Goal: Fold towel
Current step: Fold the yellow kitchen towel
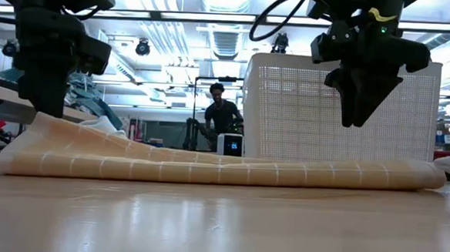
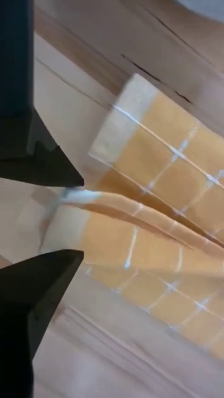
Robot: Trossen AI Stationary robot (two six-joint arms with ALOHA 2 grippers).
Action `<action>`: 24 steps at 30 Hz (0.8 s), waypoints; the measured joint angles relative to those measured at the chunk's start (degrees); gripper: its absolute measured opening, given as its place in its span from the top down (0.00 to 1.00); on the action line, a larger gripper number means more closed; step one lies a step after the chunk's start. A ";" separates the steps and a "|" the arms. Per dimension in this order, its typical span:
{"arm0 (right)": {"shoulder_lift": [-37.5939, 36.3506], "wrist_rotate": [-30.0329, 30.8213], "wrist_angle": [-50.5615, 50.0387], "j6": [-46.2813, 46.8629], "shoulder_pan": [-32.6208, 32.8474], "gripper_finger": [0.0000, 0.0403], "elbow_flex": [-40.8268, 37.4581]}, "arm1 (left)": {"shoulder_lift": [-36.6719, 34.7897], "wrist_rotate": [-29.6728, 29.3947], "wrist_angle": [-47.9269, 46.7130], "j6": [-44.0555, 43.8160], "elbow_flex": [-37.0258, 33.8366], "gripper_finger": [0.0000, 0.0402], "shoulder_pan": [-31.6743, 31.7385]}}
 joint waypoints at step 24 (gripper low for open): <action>-0.20 0.03 10.40 -8.21 0.07 0.60 -6.25 | -0.90 -4.04 5.01 9.40 -1.15 0.64 -0.02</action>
